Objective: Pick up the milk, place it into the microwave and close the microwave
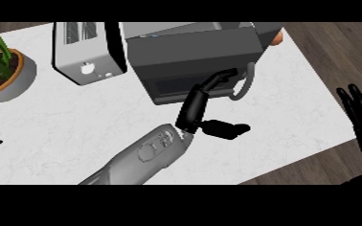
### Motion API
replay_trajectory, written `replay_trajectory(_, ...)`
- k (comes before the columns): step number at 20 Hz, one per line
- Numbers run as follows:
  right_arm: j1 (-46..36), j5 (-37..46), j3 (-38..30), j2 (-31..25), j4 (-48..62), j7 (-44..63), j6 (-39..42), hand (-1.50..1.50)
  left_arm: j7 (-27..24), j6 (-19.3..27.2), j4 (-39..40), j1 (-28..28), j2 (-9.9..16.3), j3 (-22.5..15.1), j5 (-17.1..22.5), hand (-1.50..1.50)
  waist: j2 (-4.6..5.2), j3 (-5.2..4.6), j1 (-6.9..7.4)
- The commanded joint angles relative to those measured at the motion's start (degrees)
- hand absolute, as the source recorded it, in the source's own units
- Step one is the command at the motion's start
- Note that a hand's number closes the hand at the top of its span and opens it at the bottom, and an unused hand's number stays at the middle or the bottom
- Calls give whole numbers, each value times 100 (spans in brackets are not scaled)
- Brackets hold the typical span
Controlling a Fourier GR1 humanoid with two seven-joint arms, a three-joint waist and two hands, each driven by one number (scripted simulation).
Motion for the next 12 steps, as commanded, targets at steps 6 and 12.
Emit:
replay_trajectory(6,-343,-428,-9,-272,-42,292,271,-150,-364,174,450,-709,-7,217,503,-150,134,16,-242)
replay_trajectory(12,-505,-704,-1,-349,-118,420,368,-150,-544,264,699,-886,-7,245,794,-150,165,20,-400)
